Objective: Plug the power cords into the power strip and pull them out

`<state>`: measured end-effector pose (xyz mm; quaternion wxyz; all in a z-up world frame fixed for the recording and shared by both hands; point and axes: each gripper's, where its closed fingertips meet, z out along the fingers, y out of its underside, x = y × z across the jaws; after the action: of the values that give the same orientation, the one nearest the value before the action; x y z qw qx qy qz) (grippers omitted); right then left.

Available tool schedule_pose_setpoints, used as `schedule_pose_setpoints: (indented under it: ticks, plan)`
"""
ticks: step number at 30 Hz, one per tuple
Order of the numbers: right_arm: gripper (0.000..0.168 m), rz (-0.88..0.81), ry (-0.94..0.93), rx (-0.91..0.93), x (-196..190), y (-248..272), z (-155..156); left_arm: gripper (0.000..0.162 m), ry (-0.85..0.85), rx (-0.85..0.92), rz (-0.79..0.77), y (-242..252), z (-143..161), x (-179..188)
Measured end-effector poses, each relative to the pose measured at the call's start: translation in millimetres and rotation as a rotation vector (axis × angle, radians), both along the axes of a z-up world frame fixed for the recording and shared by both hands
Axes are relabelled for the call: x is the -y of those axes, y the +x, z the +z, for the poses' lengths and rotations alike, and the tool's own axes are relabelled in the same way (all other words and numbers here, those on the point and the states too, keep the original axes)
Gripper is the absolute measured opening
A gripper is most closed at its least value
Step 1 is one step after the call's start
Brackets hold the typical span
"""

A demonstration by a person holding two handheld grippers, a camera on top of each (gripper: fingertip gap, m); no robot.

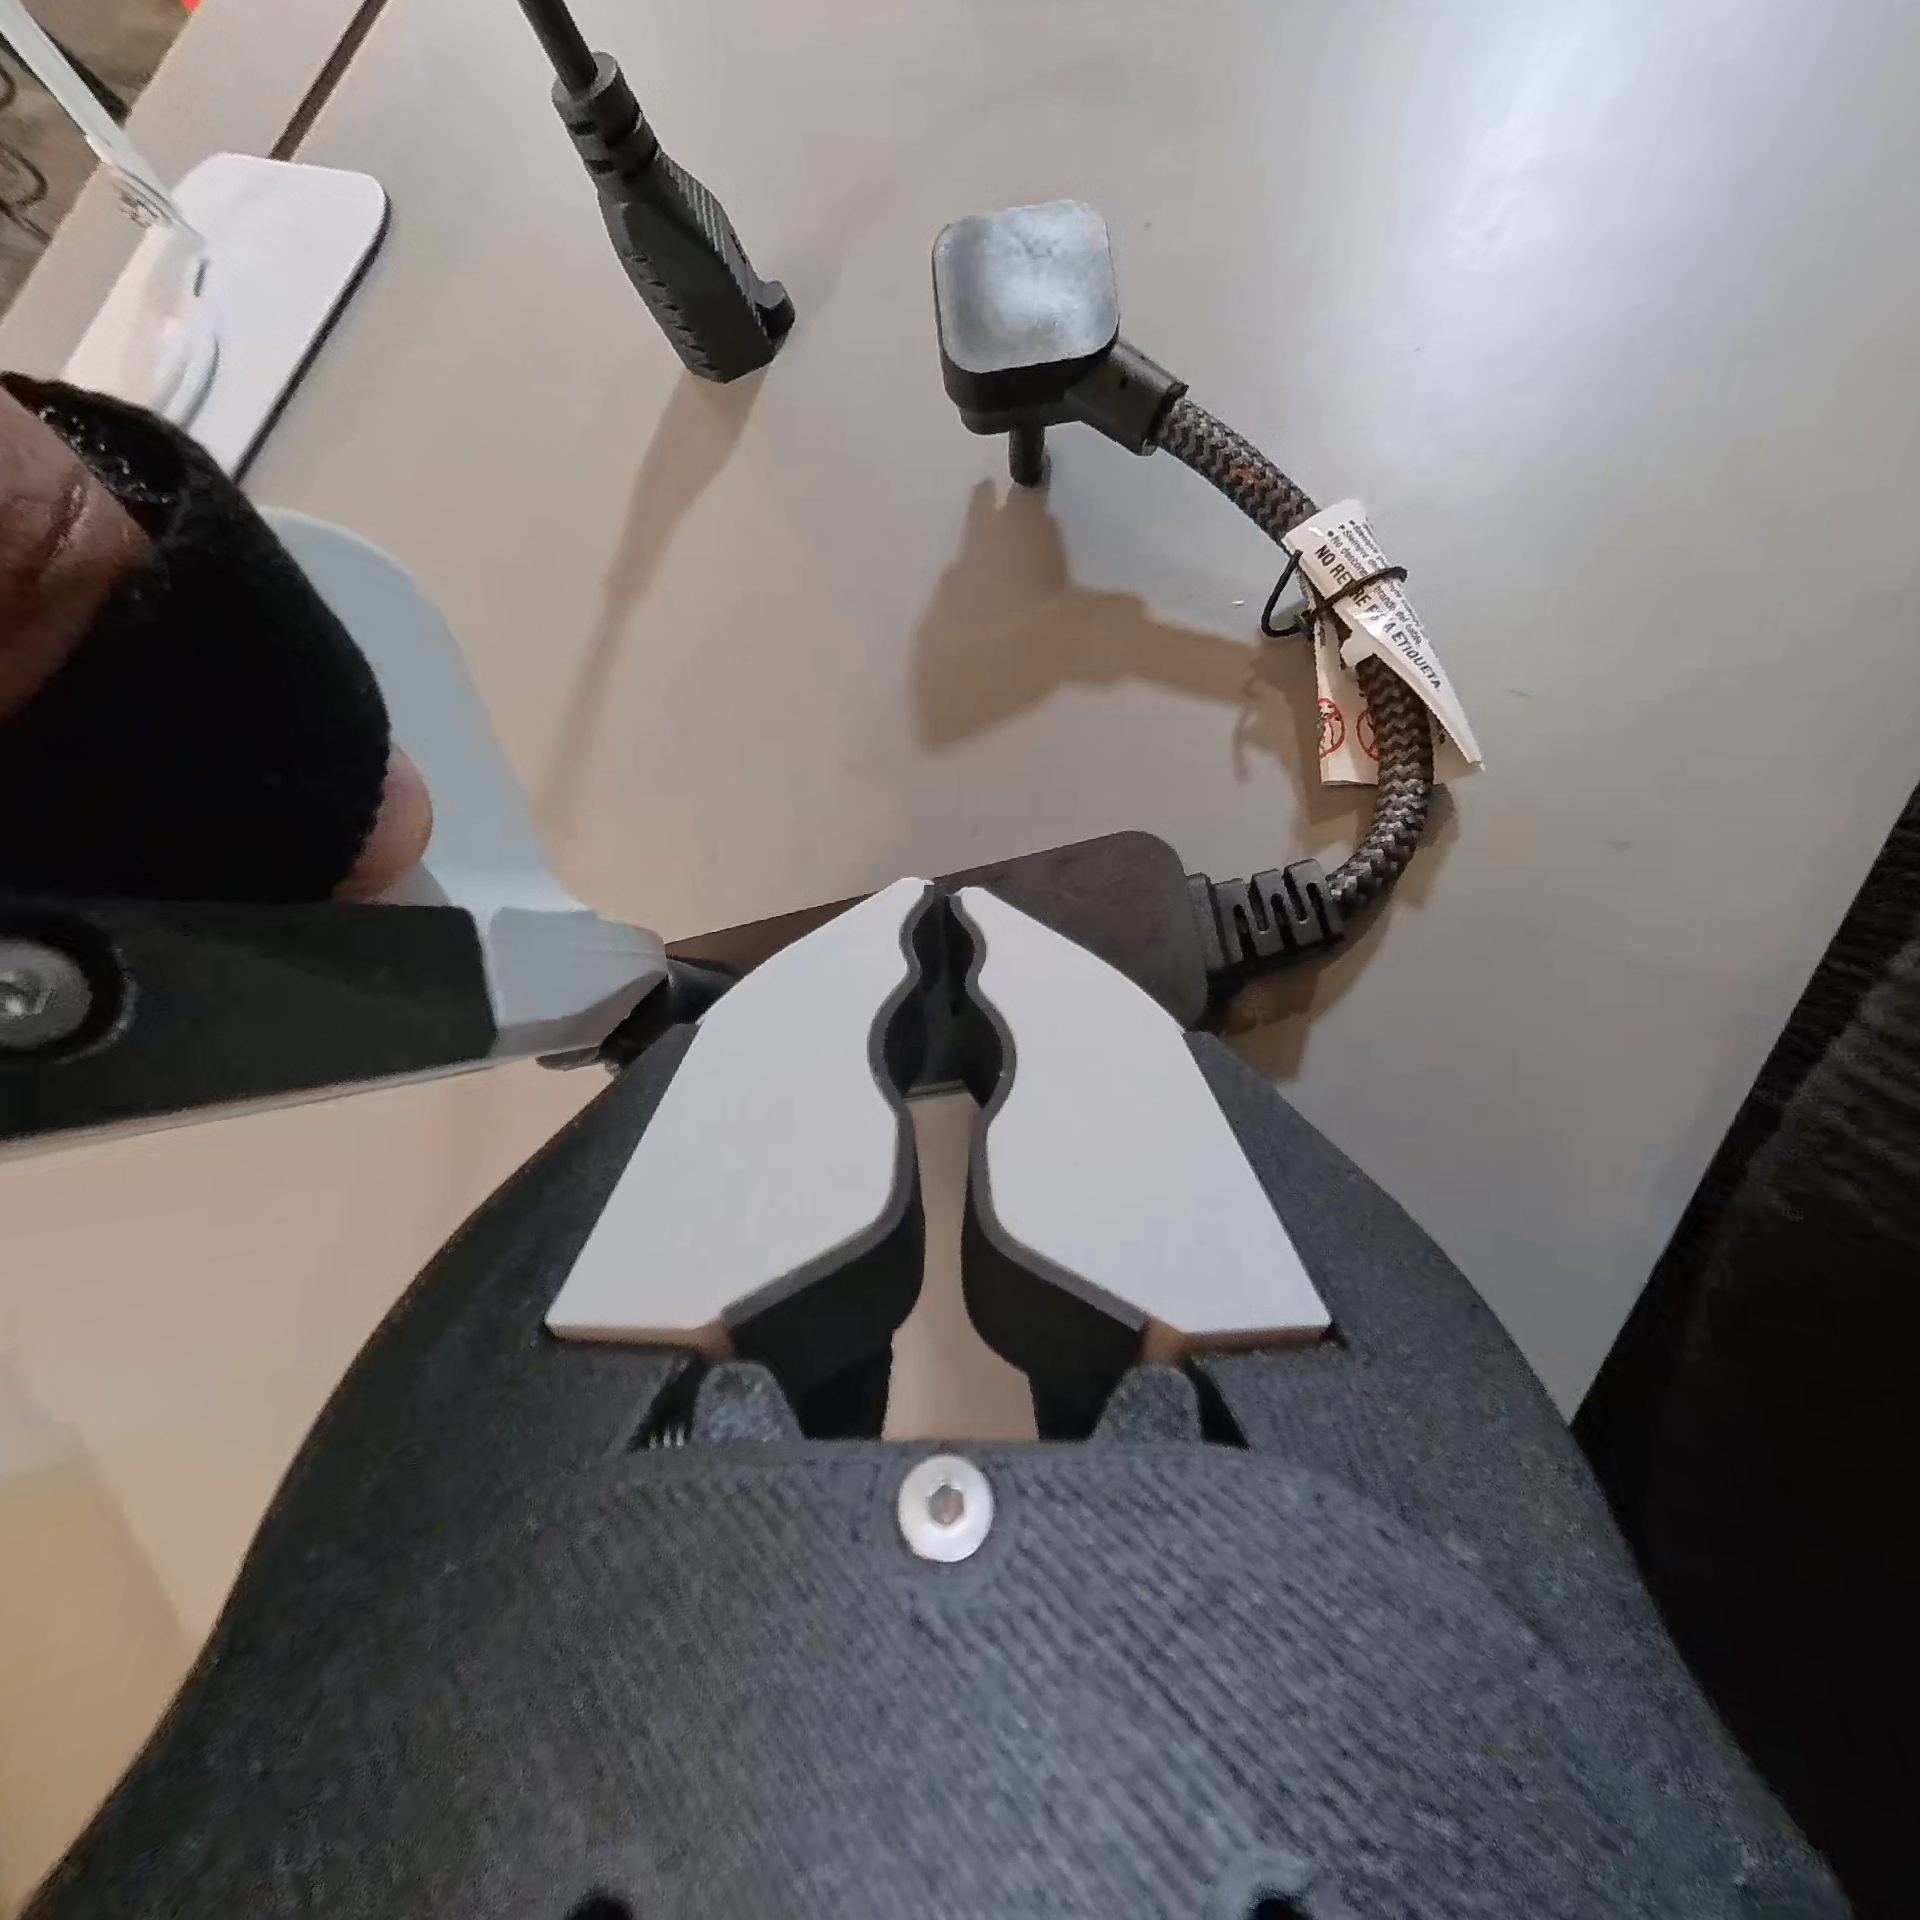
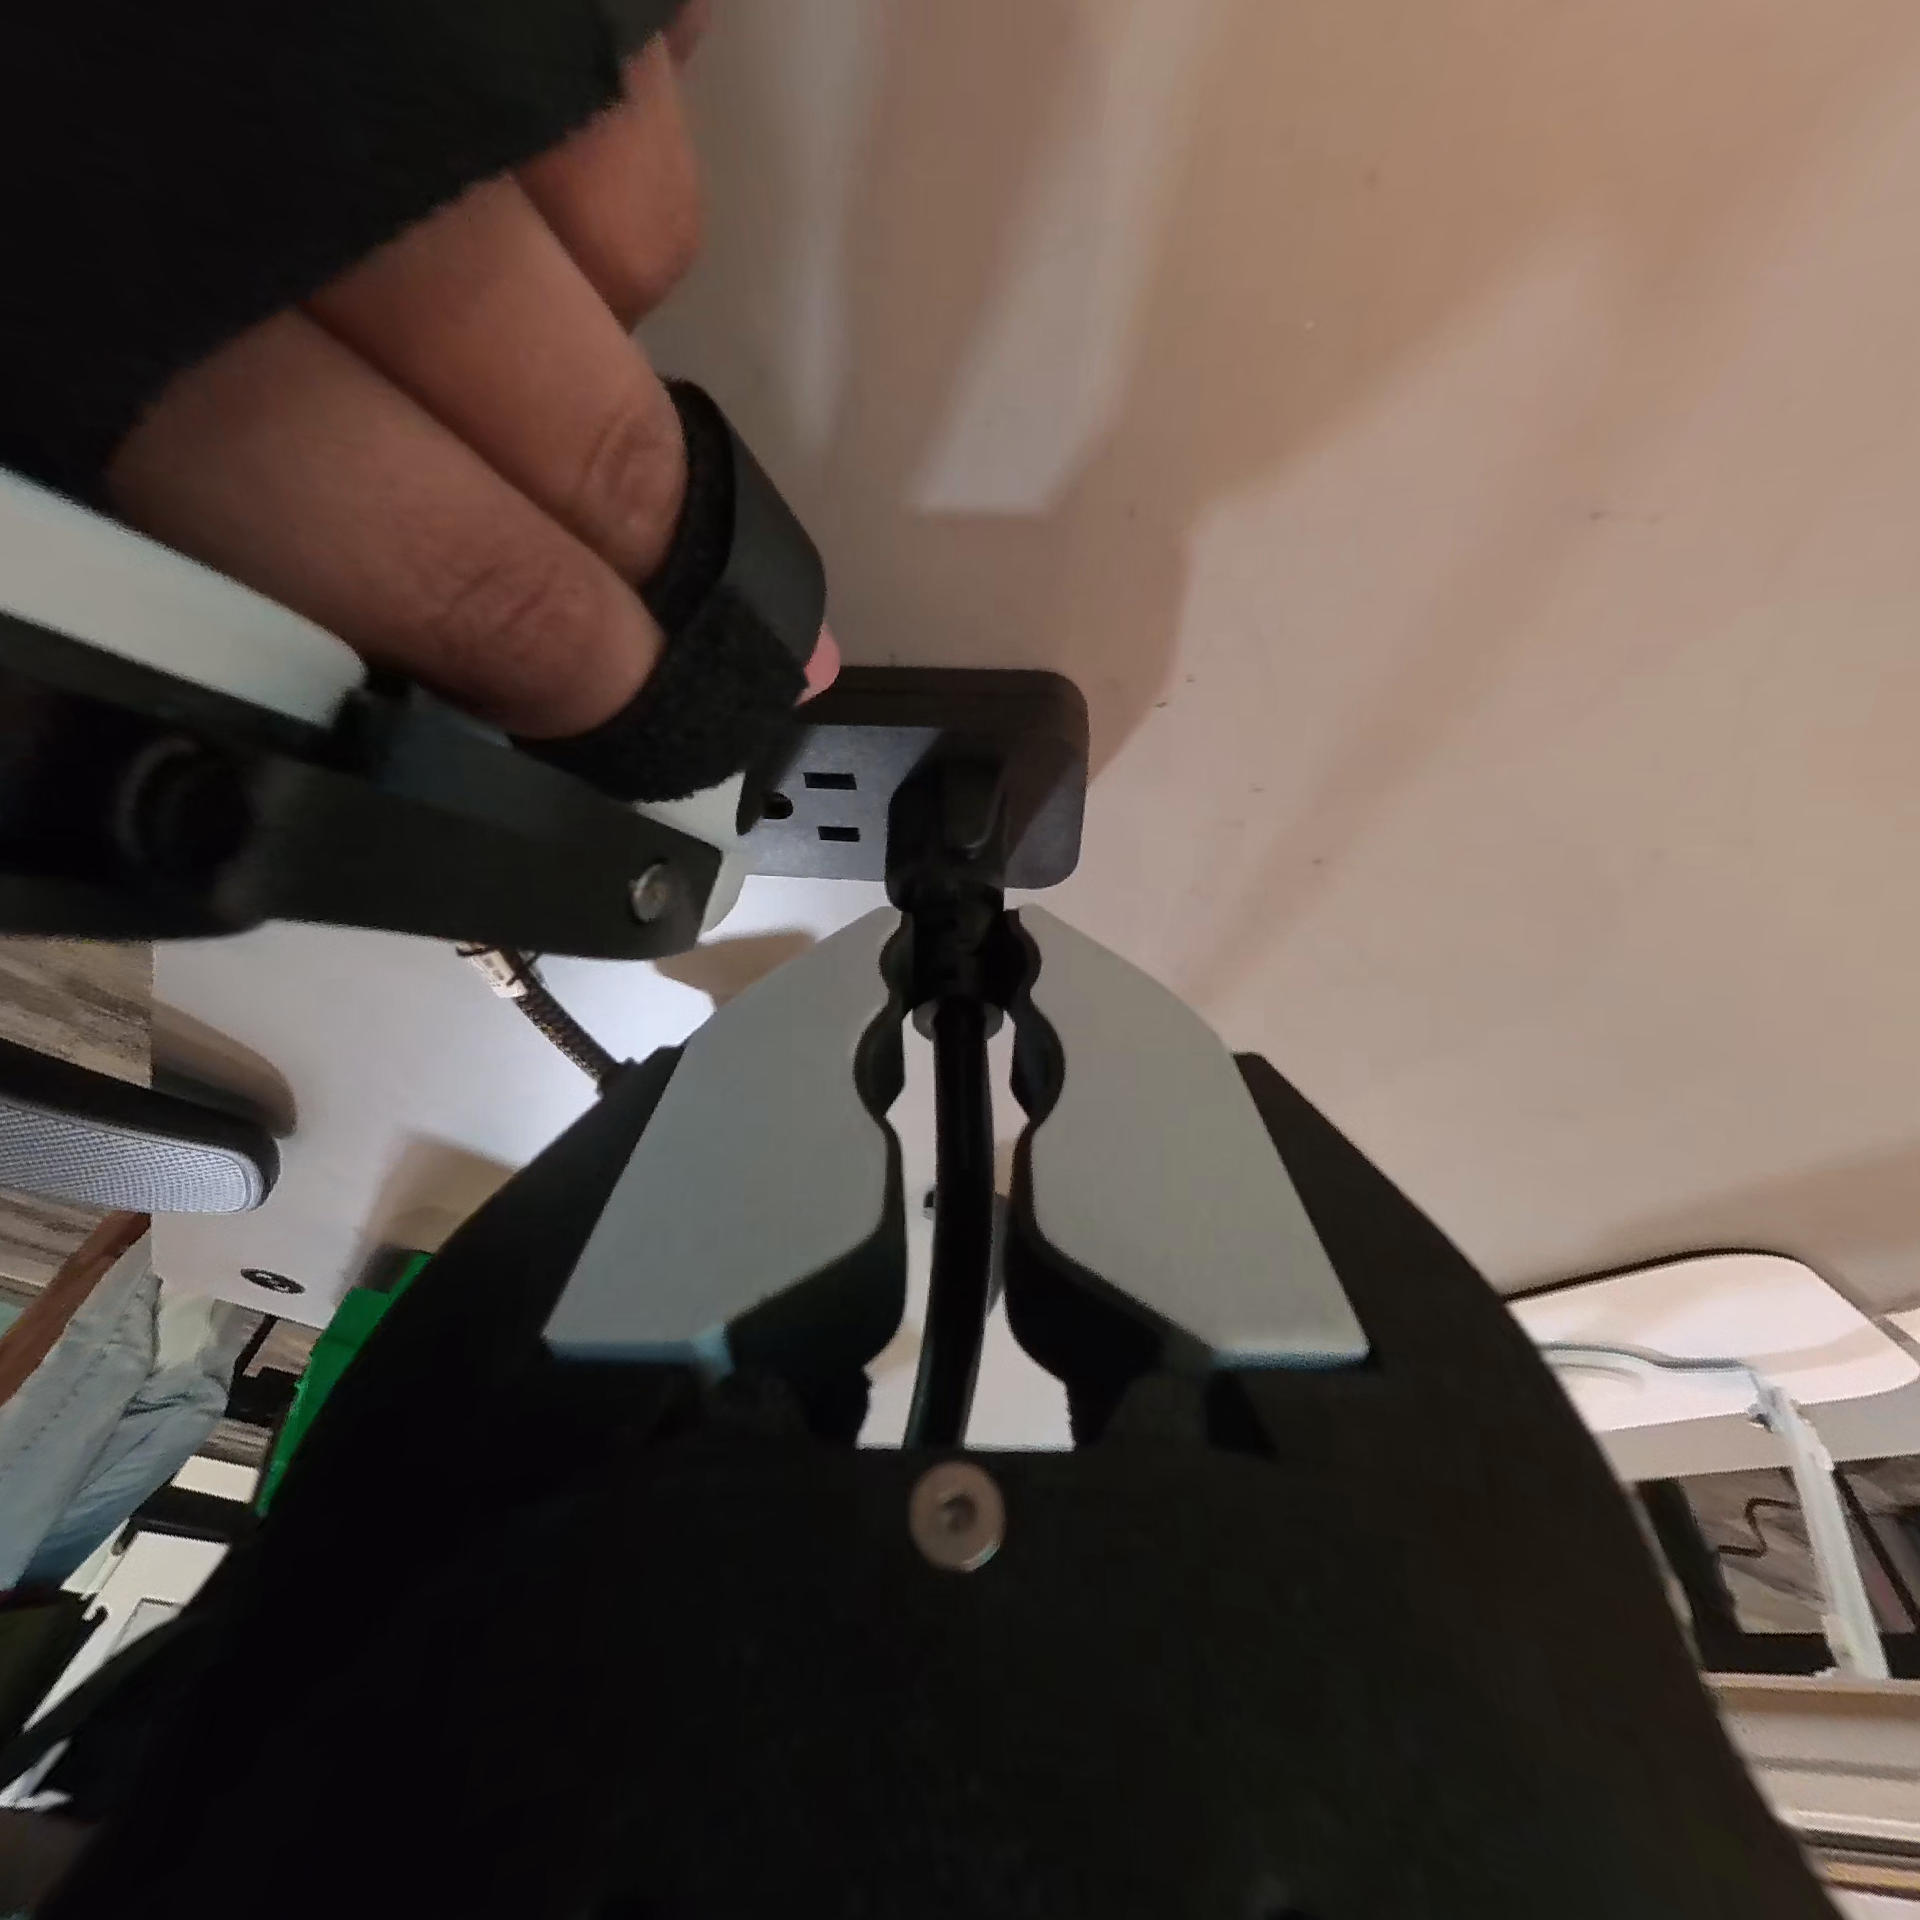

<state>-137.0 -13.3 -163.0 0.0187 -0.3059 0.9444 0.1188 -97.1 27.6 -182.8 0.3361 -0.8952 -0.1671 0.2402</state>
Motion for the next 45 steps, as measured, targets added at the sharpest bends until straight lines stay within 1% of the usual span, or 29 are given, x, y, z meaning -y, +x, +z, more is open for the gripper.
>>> schedule_pose_setpoints:
  ticks: [3,4,5,6,8,10,13,15,16,19,20,21,22,23,26,27,29,31,32,34,36,38,39,40,42,43,45]
  plan:
    - [0.016,-0.005,0.024,-0.011,0.2,-1.4,0.3,0.002,-0.011,-0.014,0.000,0.3,0.1,0.7]
    - [0.018,-0.020,0.023,-0.027,2.6,-3.0,0.6,0.002,-0.016,-0.017,0.003,0.1,0.1,1.6]
    - [0.027,-0.047,-0.004,-0.045,7.8,-5.4,1.9,0.002,-0.020,-0.021,0.006,0.1,0.2,2.6]
    - [0.035,-0.089,-0.052,-0.040,15.3,-5.2,5.3,0.002,-0.022,-0.025,0.007,0.0,0.2,3.2]
    - [0.036,-0.205,-0.194,0.005,33.9,-2.1,20.6,0.002,-0.023,-0.028,0.013,0.0,0.2,4.3]
    - [0.038,-0.295,-0.352,0.014,47.0,-5.6,44.1,0.002,-0.013,-0.024,0.018,-0.1,0.2,5.0]
    - [0.040,-0.410,-0.587,-0.007,48.4,-11.5,80.6,0.001,0.012,-0.008,0.019,-0.3,0.3,4.8]
    - [0.042,-0.503,-0.728,-0.005,37.4,-8.5,95.6,0.001,0.022,-0.003,0.019,-0.3,0.3,4.9]
    - [0.043,-0.552,-0.787,-0.006,28.7,-5.6,97.8,0.002,0.026,-0.002,0.019,-0.5,0.3,4.9]
    - [0.045,-0.697,-0.966,-0.030,-1.5,3.8,88.8,0.002,0.045,0.014,0.017,-0.7,0.2,5.0]
    - [0.053,-0.745,-1.067,-0.021,-8.2,8.1,88.2,0.002,0.051,0.026,0.028,-2.0,-0.6,6.2]
    - [0.045,-0.807,-1.152,0.005,-15.6,14.2,86.8,0.001,0.065,0.038,0.032,-3.0,-0.6,6.5]
    - [0.047,-0.876,-1.205,0.040,-23.2,20.7,83.1,0.002,0.075,0.050,0.038,-4.1,-0.9,7.2]
    - [0.057,-0.931,-1.257,0.078,-30.0,27.3,81.1,0.002,0.088,0.061,0.050,-5.6,-1.0,8.2]
    - [0.056,-1.050,-1.401,0.154,-50.6,39.5,82.9,0.002,0.127,0.093,0.068,-7.4,-1.2,9.1]
    - [0.055,-1.081,-1.412,0.184,-54.9,44.1,78.7,0.002,0.143,0.107,0.076,-7.9,-1.2,9.0]
    - [0.055,-1.112,-1.378,0.226,-56.9,55.3,57.3,0.002,0.197,0.159,0.110,-11.0,-0.8,8.5]
    - [0.056,-1.097,-1.354,0.192,-53.7,60.6,31.7,0.001,0.282,0.257,0.181,-18.5,0.7,8.1]
    - [0.060,-1.085,-1.343,0.157,-51.5,60.3,20.2,0.001,0.322,0.297,0.193,-21.6,1.9,8.0]
    - [0.064,-1.067,-1.322,0.105,-46.5,58.3,4.3,0.001,0.453,0.361,0.195,-25.0,11.6,9.1]
    - [0.062,-1.062,-1.281,0.066,-44.6,56.3,-7.1,0.000,0.627,0.413,0.190,-26.3,30.4,14.2]
    - [0.058,-1.043,-1.244,0.013,-45.7,55.7,-11.8,0.000,0.782,0.403,0.203,-34.0,50.3,25.8]
    - [0.055,-1.024,-1.228,-0.021,-46.4,55.6,-13.8,0.000,0.857,0.379,0.180,-36.7,63.0,30.3]
    - [0.055,-1.002,-1.202,-0.052,-46.6,56.4,-17.2,0.000,0.906,0.355,0.189,-41.9,71.2,37.5]
    - [0.055,-0.955,-1.159,-0.124,-46.5,57.3,-23.1,0.000,0.943,0.296,0.217,-53.0,76.9,51.7]
    - [0.055,-0.935,-1.141,-0.157,-46.2,57.2,-25.4,0.000,0.944,0.268,0.243,-59.7,75.0,58.3]
    - [0.059,-0.925,-1.122,-0.187,-43.4,56.1,-27.6,0.000,0.935,0.280,0.266,-68.8,66.4,63.4]
